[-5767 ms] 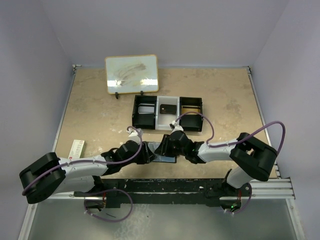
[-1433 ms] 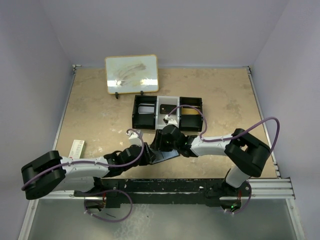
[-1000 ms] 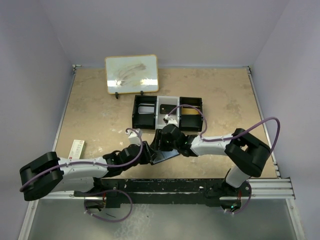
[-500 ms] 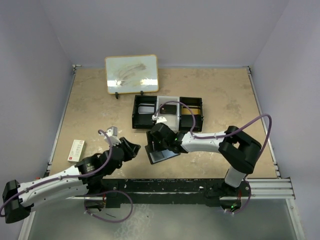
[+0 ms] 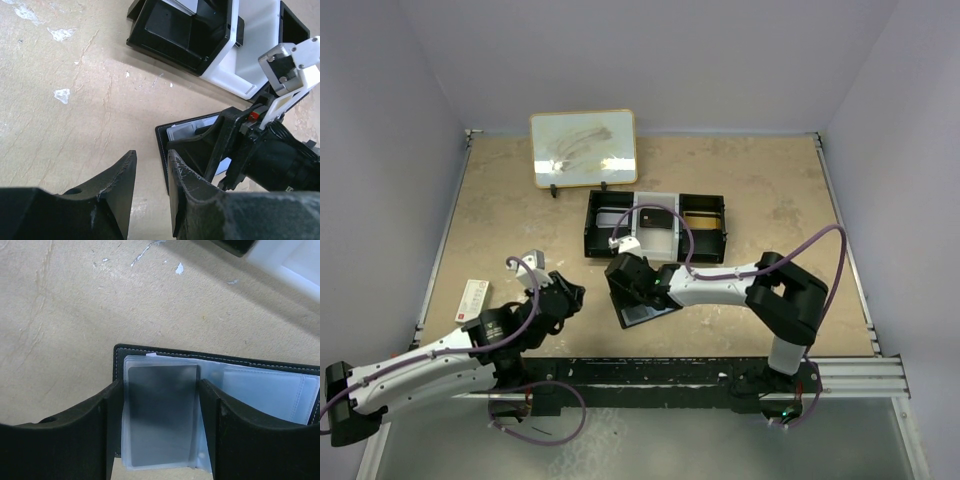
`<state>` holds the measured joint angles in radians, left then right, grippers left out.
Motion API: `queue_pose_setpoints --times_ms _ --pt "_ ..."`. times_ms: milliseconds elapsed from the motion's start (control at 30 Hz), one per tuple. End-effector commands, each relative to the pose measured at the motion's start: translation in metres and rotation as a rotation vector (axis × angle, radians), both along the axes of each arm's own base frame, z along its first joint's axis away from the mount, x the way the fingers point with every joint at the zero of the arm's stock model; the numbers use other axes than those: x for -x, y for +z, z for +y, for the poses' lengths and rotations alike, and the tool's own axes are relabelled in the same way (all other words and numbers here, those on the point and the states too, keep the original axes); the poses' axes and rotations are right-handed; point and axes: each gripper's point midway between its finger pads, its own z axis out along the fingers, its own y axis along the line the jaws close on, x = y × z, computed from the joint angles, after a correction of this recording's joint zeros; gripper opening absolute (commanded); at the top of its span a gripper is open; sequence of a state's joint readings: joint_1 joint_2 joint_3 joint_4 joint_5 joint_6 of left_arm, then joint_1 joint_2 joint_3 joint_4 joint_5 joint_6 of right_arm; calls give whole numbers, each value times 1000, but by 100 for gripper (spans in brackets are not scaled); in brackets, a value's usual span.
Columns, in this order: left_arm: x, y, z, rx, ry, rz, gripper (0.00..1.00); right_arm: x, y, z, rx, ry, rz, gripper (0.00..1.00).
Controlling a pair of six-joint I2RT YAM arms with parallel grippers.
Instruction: Take the credit cards out of the card holder
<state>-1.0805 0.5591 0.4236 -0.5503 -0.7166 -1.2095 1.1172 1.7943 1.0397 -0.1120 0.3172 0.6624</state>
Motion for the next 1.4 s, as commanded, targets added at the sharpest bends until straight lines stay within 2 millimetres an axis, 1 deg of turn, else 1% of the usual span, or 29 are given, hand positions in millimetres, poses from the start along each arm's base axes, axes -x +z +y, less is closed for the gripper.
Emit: queue_pose_setpoints --times_ms 0,67,133,333,433,533,667,800,933,1167,1367 --pt "-3 13 -8 14 -22 -23 29 28 -20 2 -89 56 141 63" --pt "-3 12 -12 22 -35 -21 29 28 -21 4 -130 54 164 65" --pt "-2 11 -15 24 -50 -19 29 29 -22 3 -151 53 178 65" --pt "-1 8 -29 29 -102 -10 29 28 -23 1 -166 54 193 62" --pt "-1 5 -33 23 -115 -1 29 26 -27 -4 -132 37 190 57" --pt "-1 3 -35 21 -120 3 29 24 -30 -9 -101 21 185 54" --pt "-1 3 -40 34 -135 -2 29 23 -23 -5 -142 24 181 54" --pt "2 1 -54 71 -193 -2 30 22 -16 -1 -255 26 209 54" --pt "6 -3 -76 156 -256 -1 32 17 -10 -1 -342 14 236 53" --pt "9 -19 -104 248 -318 22 34 16 -9 -2 -370 10 247 54" --pt "6 -28 -118 305 -318 31 34 18 -13 -3 -366 7 256 54"
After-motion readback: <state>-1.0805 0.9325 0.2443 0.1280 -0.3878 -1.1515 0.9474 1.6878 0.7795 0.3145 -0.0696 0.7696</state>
